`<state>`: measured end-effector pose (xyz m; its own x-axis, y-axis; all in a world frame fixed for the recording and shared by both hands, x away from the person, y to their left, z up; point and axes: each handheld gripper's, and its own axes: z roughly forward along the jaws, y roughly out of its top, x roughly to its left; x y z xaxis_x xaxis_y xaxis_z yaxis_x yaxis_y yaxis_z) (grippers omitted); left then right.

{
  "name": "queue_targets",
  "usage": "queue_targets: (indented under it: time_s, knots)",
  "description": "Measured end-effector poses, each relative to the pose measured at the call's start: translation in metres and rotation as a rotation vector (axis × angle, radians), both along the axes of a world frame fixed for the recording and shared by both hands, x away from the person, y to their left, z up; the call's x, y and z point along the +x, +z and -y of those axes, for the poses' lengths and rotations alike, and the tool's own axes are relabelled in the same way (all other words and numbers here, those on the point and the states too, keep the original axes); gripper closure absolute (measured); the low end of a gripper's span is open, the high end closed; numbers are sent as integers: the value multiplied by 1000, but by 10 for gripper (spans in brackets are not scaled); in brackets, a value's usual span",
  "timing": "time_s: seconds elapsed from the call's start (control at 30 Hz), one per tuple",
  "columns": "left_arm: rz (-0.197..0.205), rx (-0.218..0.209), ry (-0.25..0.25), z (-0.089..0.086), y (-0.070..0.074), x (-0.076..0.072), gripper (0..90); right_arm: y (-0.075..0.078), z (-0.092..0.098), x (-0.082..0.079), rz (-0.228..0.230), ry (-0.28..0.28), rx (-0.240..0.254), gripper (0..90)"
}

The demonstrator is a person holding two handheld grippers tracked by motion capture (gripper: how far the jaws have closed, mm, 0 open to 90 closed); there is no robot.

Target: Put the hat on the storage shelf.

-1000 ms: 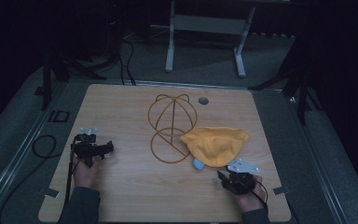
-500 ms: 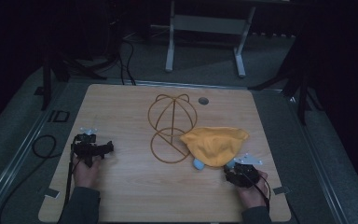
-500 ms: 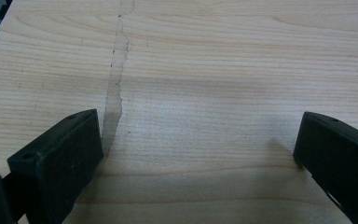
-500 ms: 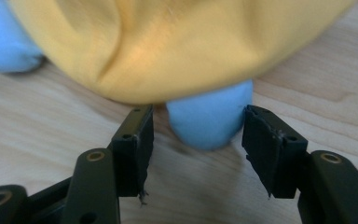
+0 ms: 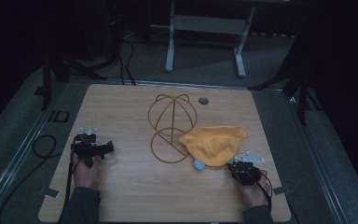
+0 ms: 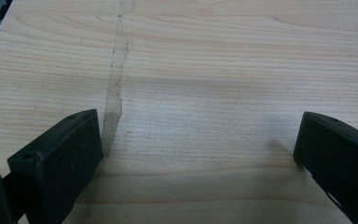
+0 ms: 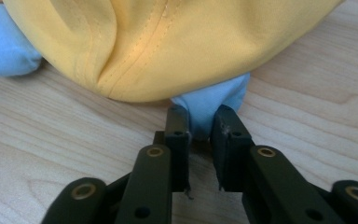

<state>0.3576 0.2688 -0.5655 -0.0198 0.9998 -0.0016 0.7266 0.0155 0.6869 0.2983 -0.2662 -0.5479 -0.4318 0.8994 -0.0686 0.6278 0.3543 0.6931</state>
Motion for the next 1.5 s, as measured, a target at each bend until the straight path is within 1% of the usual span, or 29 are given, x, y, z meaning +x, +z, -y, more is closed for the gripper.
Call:
queue_targets:
  time_s: [0.07, 0.2, 0.23, 0.4, 0.47, 0.5, 0.53, 0.57, 0.6, 0.63, 0.77, 0.8, 0.83, 0.87, 0.9, 0.93, 0.97, 1.0, 1.03, 1.07, 1.1, 1.13, 1.17, 1.2, 1.27, 1.4, 1.5]
  knots:
    - [0, 0, 0, 0, 0, 0, 11, 4, 1, 0, 5, 7, 10, 796]
    - [0, 0, 0, 0, 0, 0, 11, 12, 3, 1, 23, 19, 11, 799]
    - [0, 0, 0, 0, 0, 0, 11, 19, 5, 2, 37, 26, 15, 800]
    - [0, 0, 0, 0, 0, 0, 11, 34, 11, 3, 58, 48, 33, 806]
    - [0, 0, 0, 0, 0, 0, 11, 42, 14, 4, 73, 55, 42, 808]
    - [0, 0, 0, 0, 0, 0, 11, 42, 14, 4, 73, 55, 42, 808]
    - [0, 0, 0, 0, 0, 0, 11, 47, 16, 4, 78, 59, 51, 809]
    - [0, 0, 0, 0, 0, 0, 11, 58, 19, 5, 98, 66, 62, 810]
    - [0, 0, 0, 0, 0, 0, 11, 58, 19, 5, 98, 66, 62, 810]
    - [0, 0, 0, 0, 0, 0, 11, 66, 21, 5, 110, 74, 65, 810]
    - [2, -2, 2, 0, 0, 0, 11, 85, 24, 7, 141, 96, 66, 811]
    - [2, -2, 2, 0, 0, 0, 11, 85, 24, 7, 141, 96, 66, 811]
    - [3, -3, 2, 0, 0, 0, 11, 93, 25, 7, 154, 105, 63, 811]
    - [2, -2, 2, 0, 0, 0, 11, 98, 25, 7, 162, 110, 65, 811]
    - [2, -2, 2, 0, 0, 0, 11, 98, 25, 7, 162, 110, 65, 811]
    - [3, -2, 2, 0, 0, 0, 11, 102, 26, 7, 168, 113, 70, 812]
    - [2, -2, 2, 0, 0, 0, 11, 111, 27, 7, 181, 123, 79, 812]
    - [2, -2, 2, 0, 0, 0, 11, 111, 27, 7, 181, 123, 79, 812]
    - [3, -2, 2, 0, 0, 0, 11, 119, 27, 7, 195, 131, 82, 812]
    - [3, -2, 2, 0, 0, 0, 11, 119, 27, 7, 195, 131, 82, 812]
    - [3, -2, 2, 0, 0, 0, 11, 126, 28, 7, 202, 138, 88, 812]
    - [1, -2, 2, 0, 0, 0, 11, 130, 29, 7, 205, 142, 97, 812]
    - [1, -2, 2, 0, 0, 0, 11, 130, 29, 7, 205, 142, 97, 812]
    - [1, -3, 1, 0, 0, 0, 11, 135, 29, 7, 209, 145, 96, 812]
    - [1, -2, 1, 0, 0, 0, 11, 138, 30, 8, 208, 148, 95, 811]
    - [1, -2, 1, 0, 0, 0, 11, 138, 30, 12, 198, 149, 92, 810]
    - [1, -2, 2, 0, 0, 0, 11, 136, 32, 18, 190, 146, 89, 807]
